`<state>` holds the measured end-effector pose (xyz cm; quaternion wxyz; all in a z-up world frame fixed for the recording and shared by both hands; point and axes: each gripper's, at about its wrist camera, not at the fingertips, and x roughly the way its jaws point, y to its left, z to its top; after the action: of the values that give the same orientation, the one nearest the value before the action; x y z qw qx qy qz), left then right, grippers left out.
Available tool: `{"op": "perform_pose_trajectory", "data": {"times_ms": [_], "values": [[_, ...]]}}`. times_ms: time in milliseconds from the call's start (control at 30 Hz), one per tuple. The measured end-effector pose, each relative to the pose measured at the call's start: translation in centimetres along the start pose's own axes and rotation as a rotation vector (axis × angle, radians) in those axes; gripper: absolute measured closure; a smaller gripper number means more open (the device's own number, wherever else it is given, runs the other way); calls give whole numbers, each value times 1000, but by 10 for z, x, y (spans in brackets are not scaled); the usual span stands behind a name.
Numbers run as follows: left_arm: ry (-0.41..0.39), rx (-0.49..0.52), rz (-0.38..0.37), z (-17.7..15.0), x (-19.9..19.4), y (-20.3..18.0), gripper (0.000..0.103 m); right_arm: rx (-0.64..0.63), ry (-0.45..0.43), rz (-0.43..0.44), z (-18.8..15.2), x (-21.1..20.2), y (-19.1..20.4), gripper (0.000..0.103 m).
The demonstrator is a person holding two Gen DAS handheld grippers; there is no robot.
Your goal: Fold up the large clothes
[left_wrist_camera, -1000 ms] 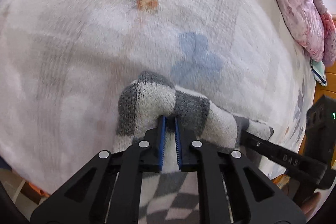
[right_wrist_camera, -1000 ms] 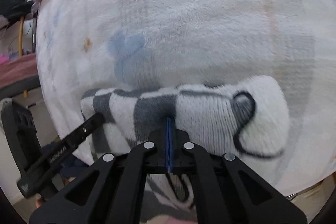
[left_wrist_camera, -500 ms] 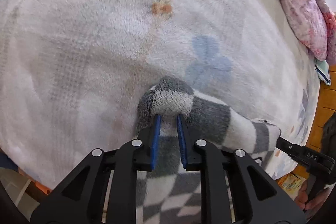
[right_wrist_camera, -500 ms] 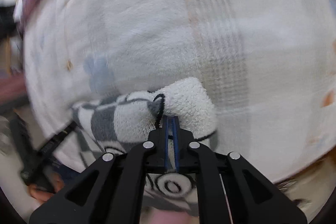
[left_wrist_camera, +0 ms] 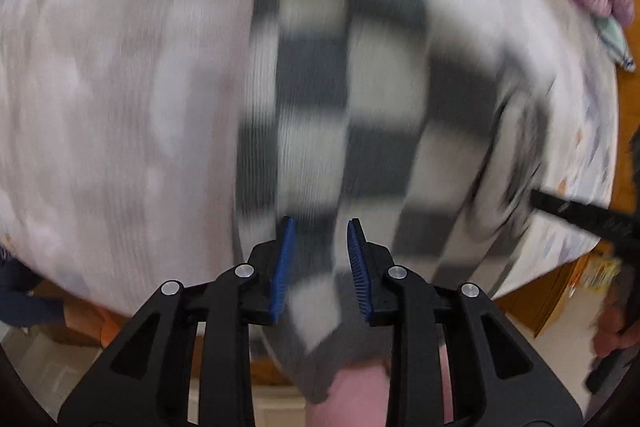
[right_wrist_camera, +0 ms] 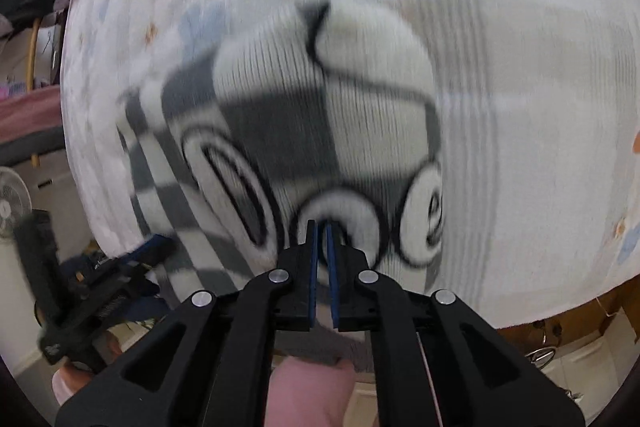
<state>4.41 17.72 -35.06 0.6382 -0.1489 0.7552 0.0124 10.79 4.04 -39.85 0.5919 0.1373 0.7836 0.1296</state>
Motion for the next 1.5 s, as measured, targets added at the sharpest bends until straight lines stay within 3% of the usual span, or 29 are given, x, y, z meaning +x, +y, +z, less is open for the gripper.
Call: {"op": "perform_pose_trajectory", "data": {"times_ms": [133, 333, 600, 867, 1133, 1200, 1233, 1267, 1300, 1333, 1433, 1500], "values": [[-62, 29, 27, -41, 3, 1, 75, 25, 30, -8, -31, 5, -14, 100], [-114, 43, 64, -67, 1, -6, 75, 40, 103, -72, -66, 47, -28, 100], [-143, 50, 81, -103, 3, -3, 75, -6, 142, -136, -94, 69, -26, 100], [-120, 54, 98, -136, 13, -3, 75, -12, 185, -145, -110, 69, -27, 100], [2, 15, 111, -195, 37, 3, 75, -31, 236, -140, -116, 67, -23, 96], [6, 3, 91, -202, 32, 5, 71, -36, 229, -138, -119, 69, -11, 84], [4, -2, 81, -205, 28, 6, 64, -34, 221, -129, -115, 63, -9, 61], [-3, -8, 81, -205, 23, 8, 40, -33, 213, -120, -113, 57, -9, 28], [-32, -16, 77, -205, 14, 9, 29, -38, 192, -115, -110, 47, -7, 18], [-57, -15, 71, -203, 6, 10, 29, -47, 170, -116, -106, 38, -3, 13], [-63, -14, 99, -187, -4, 10, 29, -103, 130, -94, -99, 17, 0, 12], [-85, -30, 72, -181, -11, 11, 29, -111, 89, -85, -89, 2, -1, 10]]}}
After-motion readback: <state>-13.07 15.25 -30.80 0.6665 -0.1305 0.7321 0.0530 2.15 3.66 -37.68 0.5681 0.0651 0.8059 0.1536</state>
